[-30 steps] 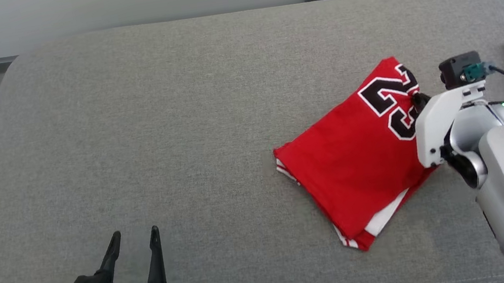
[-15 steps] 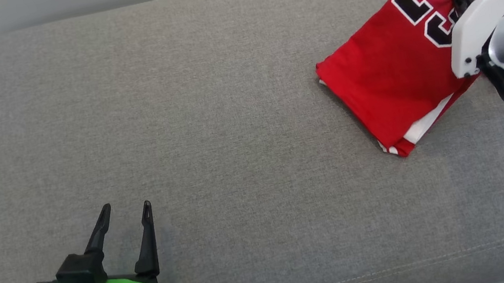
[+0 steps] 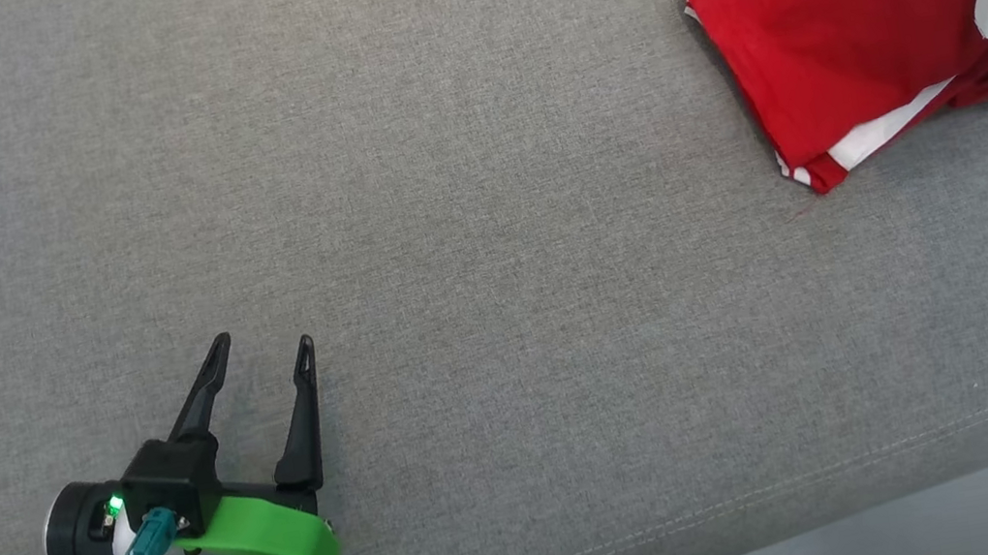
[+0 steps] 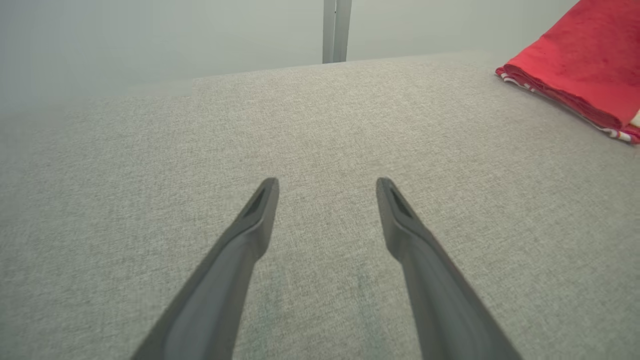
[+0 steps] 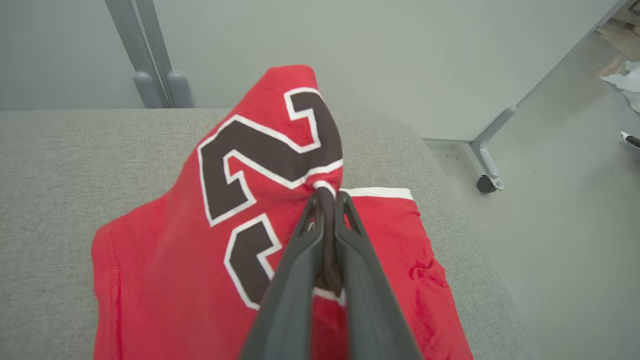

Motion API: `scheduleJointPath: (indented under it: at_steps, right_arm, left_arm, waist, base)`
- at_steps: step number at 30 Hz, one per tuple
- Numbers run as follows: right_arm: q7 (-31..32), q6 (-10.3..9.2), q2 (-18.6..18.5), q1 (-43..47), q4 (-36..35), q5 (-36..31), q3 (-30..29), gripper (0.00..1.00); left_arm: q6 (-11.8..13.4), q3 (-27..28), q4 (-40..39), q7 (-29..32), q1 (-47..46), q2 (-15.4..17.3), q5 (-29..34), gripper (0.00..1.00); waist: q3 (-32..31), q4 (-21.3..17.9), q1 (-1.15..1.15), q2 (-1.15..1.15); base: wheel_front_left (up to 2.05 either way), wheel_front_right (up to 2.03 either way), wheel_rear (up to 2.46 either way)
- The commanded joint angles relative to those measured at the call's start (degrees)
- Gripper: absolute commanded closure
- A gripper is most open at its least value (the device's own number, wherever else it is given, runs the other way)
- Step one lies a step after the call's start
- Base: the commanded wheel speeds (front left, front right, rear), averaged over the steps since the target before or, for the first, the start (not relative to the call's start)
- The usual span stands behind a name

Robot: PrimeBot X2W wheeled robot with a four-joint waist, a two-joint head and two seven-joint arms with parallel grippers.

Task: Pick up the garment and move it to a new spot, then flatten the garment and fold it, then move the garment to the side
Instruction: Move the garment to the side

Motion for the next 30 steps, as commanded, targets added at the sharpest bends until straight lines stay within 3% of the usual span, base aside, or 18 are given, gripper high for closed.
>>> scheduleJointPath:
  at_steps: [1,17,27,28,29,30]
  right_arm:
    - [-0.1,-0.10,-1.1,-0.8,0.3,-0.8,-0.5,1.00]
    - [-2.2,-0.10,-7.9,-0.4,0.2,-10.0,-10.5,1.00]
    - [-6.5,-0.10,-9.0,0.9,1.0,-18.9,-16.2,1.00]
    - [-7.0,-0.10,-8.7,1.3,1.3,-19.9,-16.5,0.58]
    - [-7.2,-0.09,-8.3,1.6,1.7,-20.7,-16.7,0.00]
    - [-7.7,-0.10,-8.1,1.7,1.8,-21.6,-17.1,0.00]
  left_arm:
    - [0.1,-0.2,-0.4,0.2,-0.9,0.6,0.5,0.00]
    - [0.5,-0.8,-3.0,2.0,-0.4,2.7,1.0,0.00]
    - [1.1,-0.8,-5.8,2.9,-1.3,4.1,1.5,0.00]
    - [1.3,-0.7,-6.1,3.0,-1.6,4.1,1.7,0.00]
    - [1.5,-0.7,-6.4,2.8,-1.7,4.2,1.9,0.00]
    - [1.6,-0.6,-6.5,2.6,-1.8,4.3,1.9,0.00]
  waist:
    - [0.8,-0.6,-0.01,0.00]
    - [3.0,2.5,-0.01,0.00]
    - [6.9,5.3,-0.01,0.00]
    - [7.2,5.4,-0.01,0.00]
    - [7.6,5.5,-0.01,0.00]
    - [7.8,5.6,-0.01,0.00]
  base:
    - [0.00,0.00,0.00]
    - [0.00,0.00,0.00]
    - [0.00,0.00,0.00]
    - [0.00,0.00,0.00]
    - [0.00,0.00,0.00]
    - [0.00,0.00,0.00]
